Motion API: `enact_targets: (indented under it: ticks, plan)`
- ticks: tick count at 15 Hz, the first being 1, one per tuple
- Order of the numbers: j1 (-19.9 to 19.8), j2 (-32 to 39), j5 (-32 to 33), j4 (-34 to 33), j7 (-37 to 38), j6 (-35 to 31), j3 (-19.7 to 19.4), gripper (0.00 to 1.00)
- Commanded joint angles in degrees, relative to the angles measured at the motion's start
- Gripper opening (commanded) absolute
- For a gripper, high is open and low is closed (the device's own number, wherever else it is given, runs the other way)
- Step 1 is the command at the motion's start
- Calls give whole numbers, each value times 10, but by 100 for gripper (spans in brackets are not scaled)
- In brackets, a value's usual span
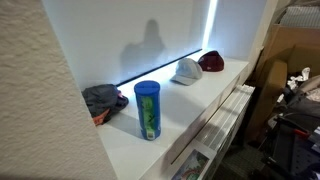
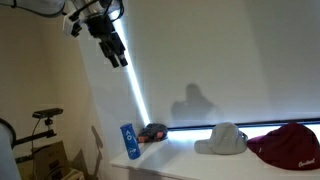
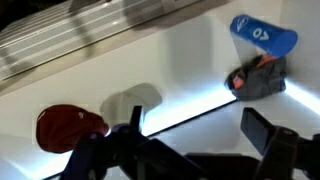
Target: Place the red cap on top of the blue container
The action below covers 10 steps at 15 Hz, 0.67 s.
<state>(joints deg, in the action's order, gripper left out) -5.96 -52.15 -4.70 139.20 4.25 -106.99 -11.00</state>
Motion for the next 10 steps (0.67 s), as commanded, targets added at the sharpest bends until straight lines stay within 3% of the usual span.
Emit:
enact_targets:
  ticks: [1,2,5,6,7,8,10]
  plan:
    - [-23,117,-30,-136,5,50,-62,100]
    - [-29,41,-20,-58,-4,12,-29,100]
    - [-36,102,-30,-119,-6,33,-58,100]
    - [-35,110,-31,-124,-6,34,-57,100]
    - [-51,109,8,-111,8,38,-30,100]
    - [-67,124,36,-107,34,12,-9,100]
    - [-75,184,56,-107,69,-79,-5,100]
